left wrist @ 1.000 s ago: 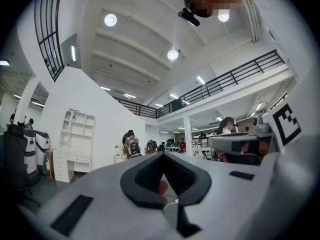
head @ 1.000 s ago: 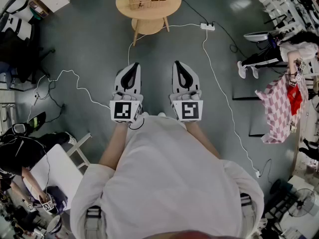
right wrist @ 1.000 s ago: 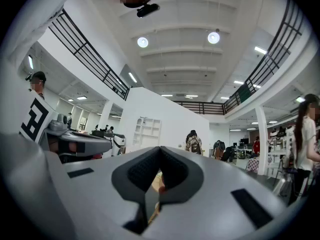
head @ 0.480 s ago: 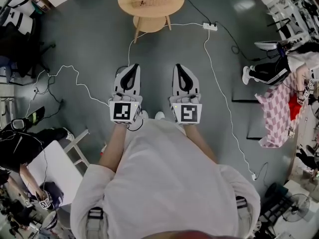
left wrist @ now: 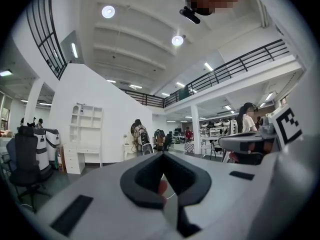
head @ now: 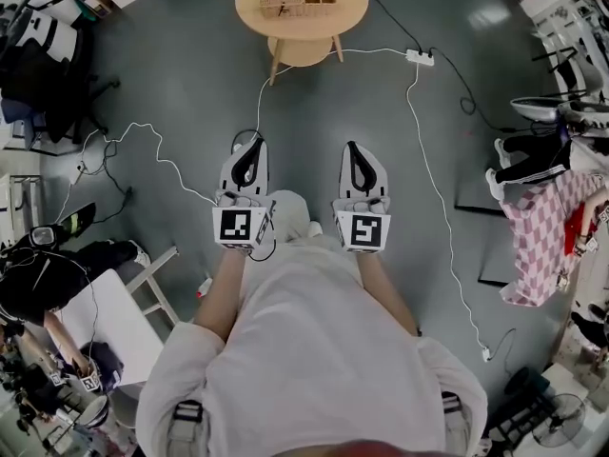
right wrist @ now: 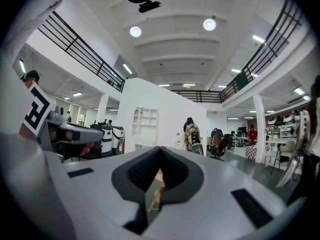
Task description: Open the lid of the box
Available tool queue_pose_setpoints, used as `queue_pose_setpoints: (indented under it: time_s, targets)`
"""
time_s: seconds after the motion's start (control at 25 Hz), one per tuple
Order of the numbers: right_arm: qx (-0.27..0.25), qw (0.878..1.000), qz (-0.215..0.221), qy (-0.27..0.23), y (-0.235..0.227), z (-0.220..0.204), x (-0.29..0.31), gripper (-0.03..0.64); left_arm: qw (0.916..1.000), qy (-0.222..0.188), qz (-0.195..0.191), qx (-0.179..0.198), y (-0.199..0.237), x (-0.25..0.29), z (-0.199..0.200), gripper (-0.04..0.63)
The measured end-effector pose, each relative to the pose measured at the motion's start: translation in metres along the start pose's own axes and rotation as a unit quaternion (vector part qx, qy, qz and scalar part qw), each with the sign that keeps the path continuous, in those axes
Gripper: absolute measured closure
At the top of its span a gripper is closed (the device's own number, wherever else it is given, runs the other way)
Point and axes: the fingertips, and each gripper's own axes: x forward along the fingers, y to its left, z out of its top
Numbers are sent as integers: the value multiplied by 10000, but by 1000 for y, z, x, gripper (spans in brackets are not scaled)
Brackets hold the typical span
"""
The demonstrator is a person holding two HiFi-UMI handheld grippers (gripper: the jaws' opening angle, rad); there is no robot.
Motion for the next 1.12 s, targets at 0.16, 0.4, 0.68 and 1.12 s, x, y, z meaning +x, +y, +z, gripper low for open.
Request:
queue_pose_setpoints:
  time_s: [0.16, 0.4, 0.68, 1.12]
  targets:
    - [190, 9998, 8, 86, -20, -6, 43, 632, 10000, -55, 42, 69, 17, 45, -6, 597]
    - [-137, 9998, 140, -79, -45, -9, 153, 632, 9995, -257, 187, -52, 71, 143, -9, 597]
    - [-200, 9997, 148, -78, -74, 5, 280, 632, 9989, -366, 212, -211, 146, 256, 3, 597]
    - [-124, 9996, 212, 110, -136, -17, 411, 632, 9986, -239, 373, -275, 193, 383, -6, 592]
